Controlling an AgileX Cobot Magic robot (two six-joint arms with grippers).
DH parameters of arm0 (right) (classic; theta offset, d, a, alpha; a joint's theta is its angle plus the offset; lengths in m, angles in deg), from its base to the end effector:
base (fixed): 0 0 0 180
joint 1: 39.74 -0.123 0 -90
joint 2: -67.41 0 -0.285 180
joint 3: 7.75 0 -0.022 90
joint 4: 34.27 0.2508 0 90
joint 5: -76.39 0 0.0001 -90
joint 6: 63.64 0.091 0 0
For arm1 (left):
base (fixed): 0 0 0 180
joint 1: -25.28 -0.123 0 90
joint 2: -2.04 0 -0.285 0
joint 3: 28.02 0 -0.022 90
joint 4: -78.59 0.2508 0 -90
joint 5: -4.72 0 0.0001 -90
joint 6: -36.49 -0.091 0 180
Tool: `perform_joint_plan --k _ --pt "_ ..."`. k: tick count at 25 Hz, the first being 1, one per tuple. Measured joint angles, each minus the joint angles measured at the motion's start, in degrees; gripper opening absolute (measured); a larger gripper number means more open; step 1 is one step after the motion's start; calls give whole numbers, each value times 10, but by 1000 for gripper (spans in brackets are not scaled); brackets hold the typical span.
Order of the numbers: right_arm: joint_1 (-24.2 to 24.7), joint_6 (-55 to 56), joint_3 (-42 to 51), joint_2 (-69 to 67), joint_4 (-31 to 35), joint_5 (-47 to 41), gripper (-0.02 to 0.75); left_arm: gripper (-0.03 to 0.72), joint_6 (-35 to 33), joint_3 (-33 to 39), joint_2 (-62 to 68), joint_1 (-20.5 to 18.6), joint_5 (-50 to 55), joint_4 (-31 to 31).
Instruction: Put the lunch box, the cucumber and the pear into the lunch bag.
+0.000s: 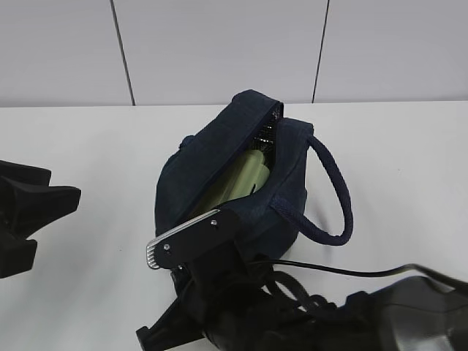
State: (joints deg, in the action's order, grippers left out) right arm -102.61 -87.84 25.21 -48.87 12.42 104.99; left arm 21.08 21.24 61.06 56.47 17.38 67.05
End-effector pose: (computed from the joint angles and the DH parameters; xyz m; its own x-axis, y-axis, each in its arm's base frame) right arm 0.1831 0.2881 0.1208 -0.4987 -0.3120 -0.8087 -0.5808 0.8128 0.0446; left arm 0.1489 -0.0948 0.2631 -0.3958 0.3240 -0.8593 0.5797 0.8138 0.0398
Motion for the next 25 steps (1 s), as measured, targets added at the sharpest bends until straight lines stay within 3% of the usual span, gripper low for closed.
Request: perform_joint_plan --k 7,13,20,23,25 --pt "0 -113 0 96 69 -60 6 226 0 0 0 0 -13 1" --pt "0 -273 1 182 185 -57 6 226 0 0 3 0 -16 -1" --pt "0 -385 3 240 265 -40 6 254 -11 0 65 0 -18 -4" --pt "0 -406 3 246 283 -38 6 256 -47 -3 101 0 -5 -35" --pt "0 -414 3 247 291 -37 6 256 -114 -19 118 0 30 -91"
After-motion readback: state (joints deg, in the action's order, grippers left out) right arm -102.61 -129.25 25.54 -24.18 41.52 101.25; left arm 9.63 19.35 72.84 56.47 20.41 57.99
